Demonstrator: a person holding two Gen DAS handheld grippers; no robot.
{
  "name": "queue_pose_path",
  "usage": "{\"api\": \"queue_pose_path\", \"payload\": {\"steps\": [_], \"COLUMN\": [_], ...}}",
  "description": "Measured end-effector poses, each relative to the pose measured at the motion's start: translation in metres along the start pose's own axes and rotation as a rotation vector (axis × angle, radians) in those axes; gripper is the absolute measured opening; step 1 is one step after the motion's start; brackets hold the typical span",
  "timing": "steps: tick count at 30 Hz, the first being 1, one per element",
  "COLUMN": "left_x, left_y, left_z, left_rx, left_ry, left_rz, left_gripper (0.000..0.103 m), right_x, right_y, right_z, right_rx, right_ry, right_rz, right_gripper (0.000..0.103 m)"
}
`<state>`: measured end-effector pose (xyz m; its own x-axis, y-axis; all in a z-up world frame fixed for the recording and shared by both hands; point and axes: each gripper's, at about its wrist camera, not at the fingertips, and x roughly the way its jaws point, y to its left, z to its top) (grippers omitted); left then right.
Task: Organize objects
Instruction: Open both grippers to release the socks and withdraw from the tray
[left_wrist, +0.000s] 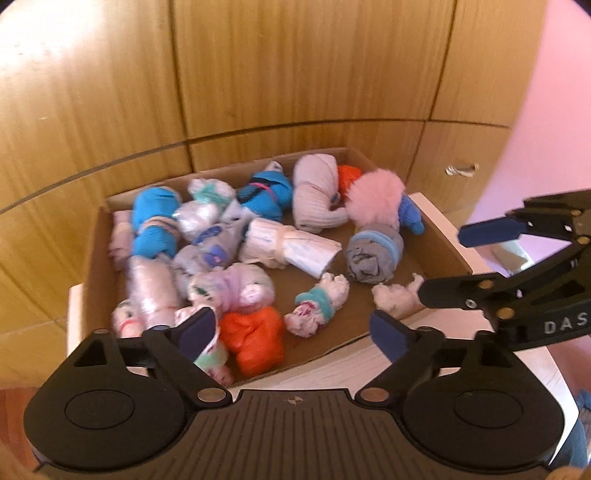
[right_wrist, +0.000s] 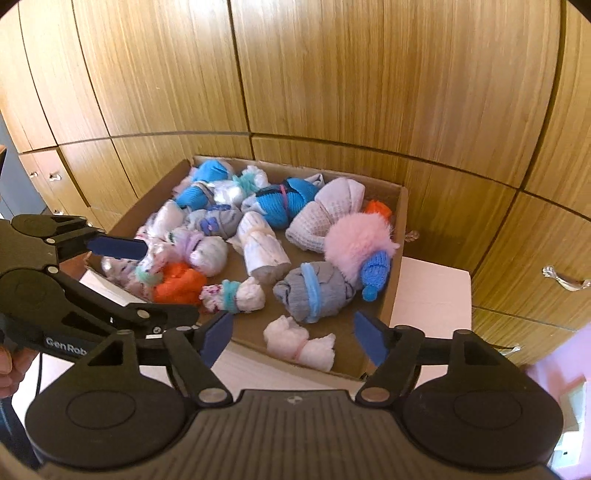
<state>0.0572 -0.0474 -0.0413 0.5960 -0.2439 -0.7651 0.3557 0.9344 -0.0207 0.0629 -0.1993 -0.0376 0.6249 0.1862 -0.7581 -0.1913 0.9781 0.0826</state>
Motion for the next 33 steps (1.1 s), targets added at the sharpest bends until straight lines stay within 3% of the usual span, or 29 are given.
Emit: {"api": "queue_pose_path", "payload": {"steps": [3,14,21,25,30,33], "left_x": [-0.011,-0.043,-0.051,-0.058,-0.060,-0.061], "left_y": [0.002,0.013,0.006,0.006,0.004,0.010], "left_z": [-0.007,-0.017,-0.020,-0.021,-0.017,-0.016], "left_rx": [-0.013,-0.109,-0.076,-0.090,-0.086,-0.120], "left_ry": [-0.019,-0.075,-0.095,-0.107,-0.102,-0.102], "left_rz": [0.031,0.080,0.259,0.226,0.246,0.191], "left_gripper": [0.102,0.102,0.102,0.102,0.102,0.102], "right_x": [-0.007,-0.022,-0.026,-0.026,-0.022,-0.019], "right_y": [0.006,0.031,0.044,0.051,0.053,0.052], "right_z": [-0.004,-0.017,-0.019,-0.019,-0.019,-0.019], "right_rx": [0.001,-0.014,-0.022,-0.025,-0.011,0.002], "right_ry": [-0.011,-0.038,-0.053,-0.057,-0.056,-0.051], "right_rz": [0.005,0.019,0.036,0.043,0.042,0.036], "right_gripper": [0.073,0.076,0.077,0.077,0.079,0.079]}}
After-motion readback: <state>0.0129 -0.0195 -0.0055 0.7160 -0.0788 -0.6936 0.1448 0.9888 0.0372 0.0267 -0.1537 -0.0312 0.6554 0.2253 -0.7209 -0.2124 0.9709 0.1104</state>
